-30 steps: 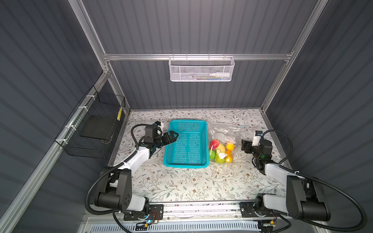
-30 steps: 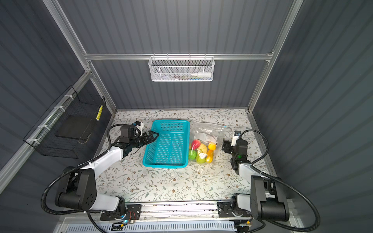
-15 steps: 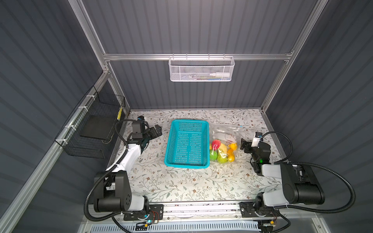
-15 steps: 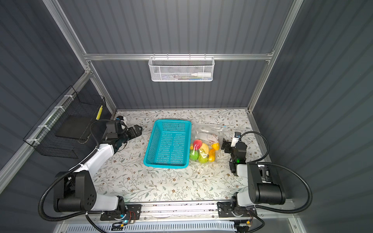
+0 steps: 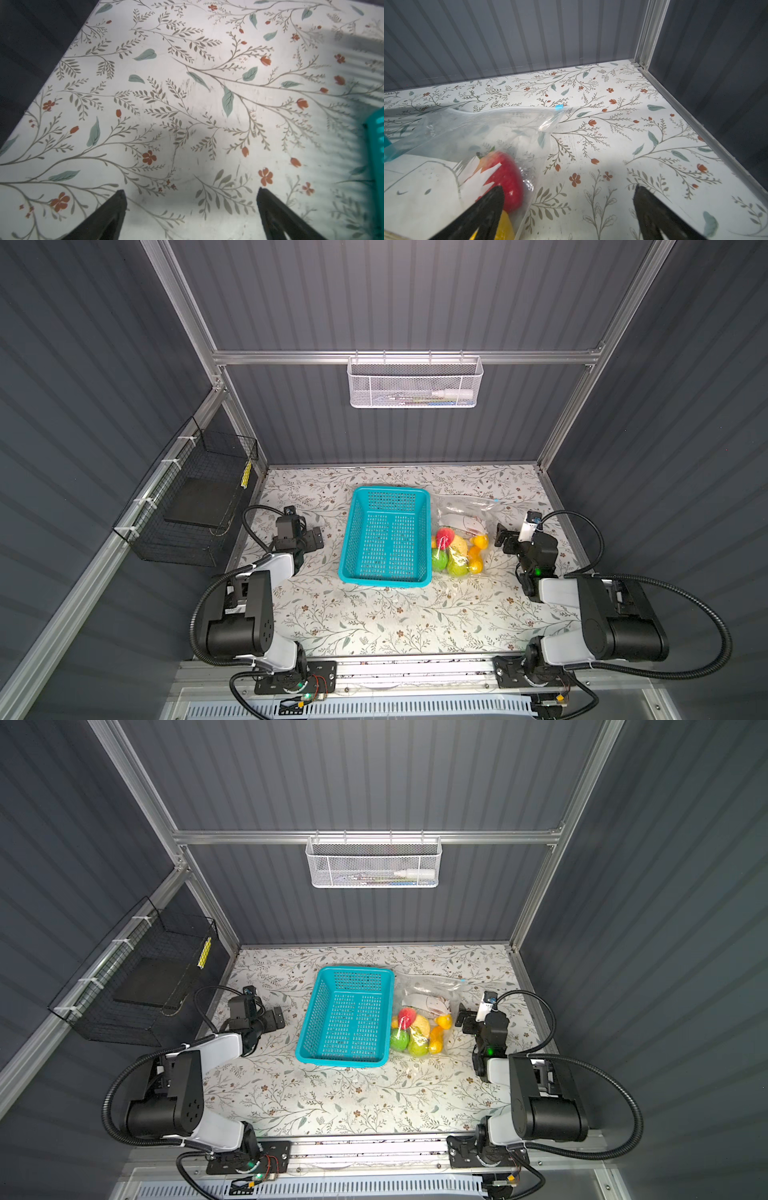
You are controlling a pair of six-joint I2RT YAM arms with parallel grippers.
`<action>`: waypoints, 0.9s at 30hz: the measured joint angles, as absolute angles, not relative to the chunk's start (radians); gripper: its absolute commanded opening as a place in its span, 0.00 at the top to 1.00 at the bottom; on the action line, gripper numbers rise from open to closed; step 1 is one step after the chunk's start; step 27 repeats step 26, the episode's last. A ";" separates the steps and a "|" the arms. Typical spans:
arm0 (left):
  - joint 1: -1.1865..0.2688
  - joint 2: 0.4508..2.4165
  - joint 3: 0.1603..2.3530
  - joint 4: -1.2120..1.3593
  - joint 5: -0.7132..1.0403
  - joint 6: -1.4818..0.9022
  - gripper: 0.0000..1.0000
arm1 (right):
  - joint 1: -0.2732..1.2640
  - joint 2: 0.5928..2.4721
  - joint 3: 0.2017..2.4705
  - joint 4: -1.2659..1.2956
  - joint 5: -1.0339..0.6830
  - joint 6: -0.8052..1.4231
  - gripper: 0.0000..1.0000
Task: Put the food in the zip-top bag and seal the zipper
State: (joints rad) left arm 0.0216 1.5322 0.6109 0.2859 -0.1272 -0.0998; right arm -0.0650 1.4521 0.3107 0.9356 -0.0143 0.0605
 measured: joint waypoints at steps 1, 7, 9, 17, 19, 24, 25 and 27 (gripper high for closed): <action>0.022 1.543 0.582 0.340 -0.120 -0.086 0.00 | -0.065 1.452 0.311 0.936 -0.014 0.060 0.01; 0.012 1.660 0.550 0.595 -0.081 -0.056 0.00 | -0.065 1.452 0.311 0.936 -0.014 0.060 0.01; -0.005 1.683 0.545 0.645 -0.081 -0.040 0.00 | -0.065 1.452 0.311 0.936 -0.014 0.060 0.01; -0.040 1.708 0.466 0.828 -0.067 0.000 0.00 | -0.065 1.452 0.311 0.936 -0.014 0.060 0.01; -0.040 1.709 0.467 0.845 -0.067 0.003 0.00 | -0.065 1.452 0.311 0.936 -0.014 0.060 0.01; -0.040 1.709 0.467 0.862 -0.067 0.009 0.00 | -0.065 1.452 0.313 0.934 -0.014 0.060 0.01; -0.041 1.709 0.467 0.862 -0.067 0.009 0.00 | -0.065 1.452 0.313 0.935 -0.014 0.060 0.01; -0.041 1.709 0.467 0.862 -0.072 0.009 0.00 | -0.065 1.452 0.313 0.935 -0.014 0.060 0.01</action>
